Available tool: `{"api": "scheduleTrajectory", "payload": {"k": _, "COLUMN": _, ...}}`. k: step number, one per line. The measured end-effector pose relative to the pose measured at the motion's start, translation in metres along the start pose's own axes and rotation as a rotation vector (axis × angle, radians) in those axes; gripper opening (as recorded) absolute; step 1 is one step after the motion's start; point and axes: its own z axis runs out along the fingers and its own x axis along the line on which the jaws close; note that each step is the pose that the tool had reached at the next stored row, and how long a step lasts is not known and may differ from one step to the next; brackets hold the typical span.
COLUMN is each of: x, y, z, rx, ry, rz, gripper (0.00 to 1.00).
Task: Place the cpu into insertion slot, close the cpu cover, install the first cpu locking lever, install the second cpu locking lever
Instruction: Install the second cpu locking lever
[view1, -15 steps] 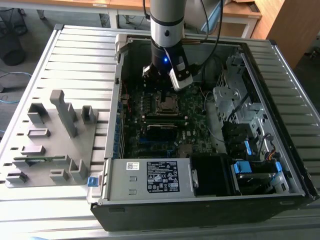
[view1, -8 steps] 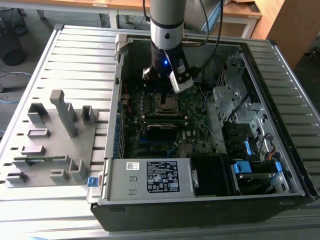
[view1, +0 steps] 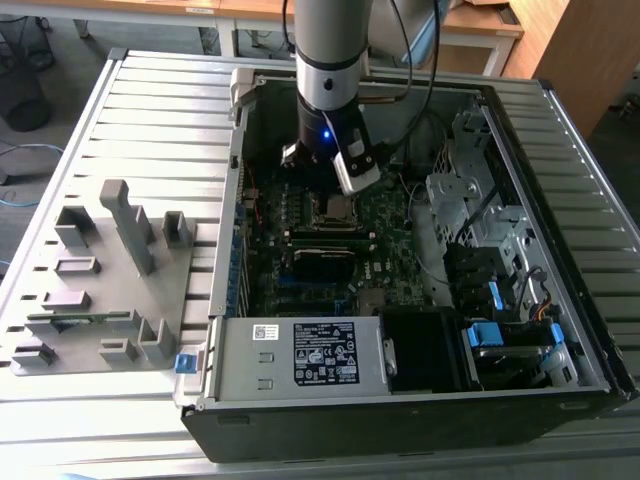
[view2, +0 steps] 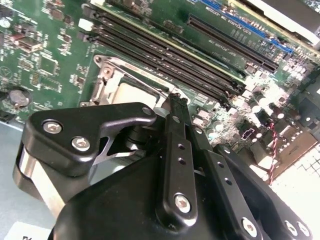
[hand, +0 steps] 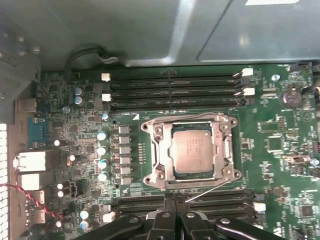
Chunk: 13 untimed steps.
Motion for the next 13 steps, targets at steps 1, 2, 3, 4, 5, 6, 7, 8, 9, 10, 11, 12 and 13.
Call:
{"api": "scheduleTrajectory", "payload": {"k": 1, "x": 0.0017, "y": -0.0002, "z": 0.0011, "rx": 0.0, "ry": 0.0, "rz": 0.0, "gripper": 0.1}}
{"api": "scheduleTrajectory", "payload": {"k": 2, "x": 0.0035, "y": -0.0004, "z": 0.0021, "rx": 0.0001, "ry": 0.0, "rz": 0.0, "gripper": 0.1}}
{"api": "scheduleTrajectory", "payload": {"k": 3, "x": 0.0048, "y": -0.0006, "z": 0.0029, "rx": 0.0002, "ry": 0.0, "rz": 0.0, "gripper": 0.1}}
{"api": "scheduleTrajectory", "payload": {"k": 4, "x": 0.0055, "y": -0.0007, "z": 0.0033, "rx": 0.0005, "ry": 0.0, "rz": 0.0, "gripper": 0.1}}
{"api": "scheduleTrajectory", "payload": {"k": 5, "x": 0.0055, "y": -0.0007, "z": 0.0033, "rx": 0.0006, "ry": 0.0001, "rz": 0.0, "gripper": 0.1}}
{"api": "scheduleTrajectory", "payload": {"k": 6, "x": 0.0055, "y": -0.0007, "z": 0.0033, "rx": 0.0007, "ry": 0.0002, "rz": 0.0, "gripper": 0.1}}
{"api": "scheduleTrajectory", "payload": {"k": 7, "x": 0.0055, "y": -0.0007, "z": 0.0034, "rx": 0.0006, "ry": 0.0001, "rz": 0.0, "gripper": 0.1}}
{"api": "scheduleTrajectory", "payload": {"k": 8, "x": 0.0055, "y": -0.0006, "z": 0.0034, "rx": 0.0006, "ry": 0.0001, "rz": 0.0, "gripper": 0.1}}
{"api": "scheduleTrajectory", "payload": {"k": 9, "x": 0.0055, "y": -0.0008, "z": 0.0035, "rx": 0.0004, "ry": 0.0, "rz": 0.0, "gripper": 0.1}}
{"api": "scheduleTrajectory", "payload": {"k": 10, "x": 0.0054, "y": -0.0013, "z": 0.0035, "rx": 0.0003, "ry": -0.0001, "rz": 0.0, "gripper": 0.1}}
{"api": "scheduleTrajectory", "payload": {"k": 11, "x": 0.0054, "y": -0.002, "z": 0.0034, "rx": 0.0007, "ry": 0.0, "rz": 0.0, "gripper": 0.1}}
{"api": "scheduleTrajectory", "payload": {"k": 12, "x": 0.0053, "y": -0.0025, "z": 0.0034, "rx": 0.0018, "ry": 0.0001, "rz": 0.0, "gripper": 0.1}}
{"api": "scheduleTrajectory", "payload": {"k": 13, "x": 0.0053, "y": -0.0027, "z": 0.0037, "rx": 0.0035, "ry": 0.0001, "rz": 0.0, "gripper": 0.1}}
